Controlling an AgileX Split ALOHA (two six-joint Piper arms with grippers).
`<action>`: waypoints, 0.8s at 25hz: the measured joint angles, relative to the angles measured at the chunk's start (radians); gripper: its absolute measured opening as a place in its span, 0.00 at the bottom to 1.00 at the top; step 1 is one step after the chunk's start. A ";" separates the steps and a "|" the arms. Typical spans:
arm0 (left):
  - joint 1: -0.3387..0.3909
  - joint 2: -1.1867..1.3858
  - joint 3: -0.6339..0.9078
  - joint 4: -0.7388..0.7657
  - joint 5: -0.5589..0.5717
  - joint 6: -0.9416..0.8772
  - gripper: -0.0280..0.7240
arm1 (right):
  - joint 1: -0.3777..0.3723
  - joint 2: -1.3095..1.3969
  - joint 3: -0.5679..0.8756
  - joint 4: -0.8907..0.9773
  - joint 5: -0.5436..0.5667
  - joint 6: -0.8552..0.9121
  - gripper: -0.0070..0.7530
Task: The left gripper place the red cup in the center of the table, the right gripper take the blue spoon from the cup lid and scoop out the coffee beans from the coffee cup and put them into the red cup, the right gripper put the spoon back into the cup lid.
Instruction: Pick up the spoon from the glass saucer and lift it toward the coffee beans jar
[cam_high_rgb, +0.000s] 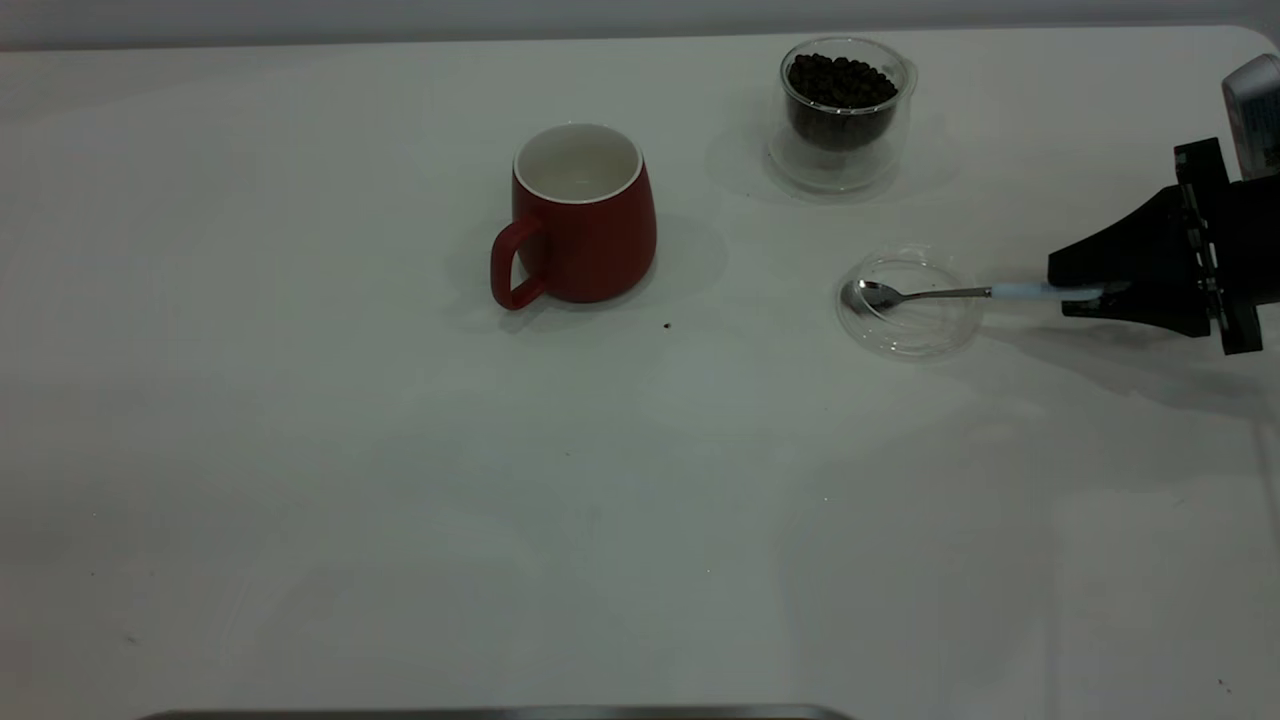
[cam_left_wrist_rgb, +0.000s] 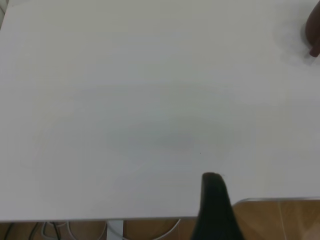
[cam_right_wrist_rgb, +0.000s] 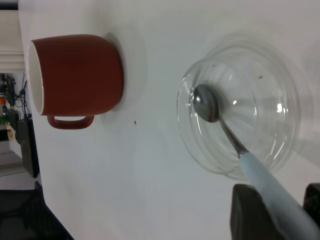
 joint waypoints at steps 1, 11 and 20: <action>0.000 0.000 0.000 0.000 0.000 0.000 0.82 | 0.000 0.000 0.000 0.000 0.001 0.001 0.34; 0.000 0.000 0.000 0.000 0.000 0.000 0.82 | 0.000 -0.015 0.000 -0.032 0.024 0.012 0.16; 0.000 0.000 0.000 0.000 0.000 0.000 0.82 | 0.000 -0.152 0.000 -0.200 0.001 0.167 0.16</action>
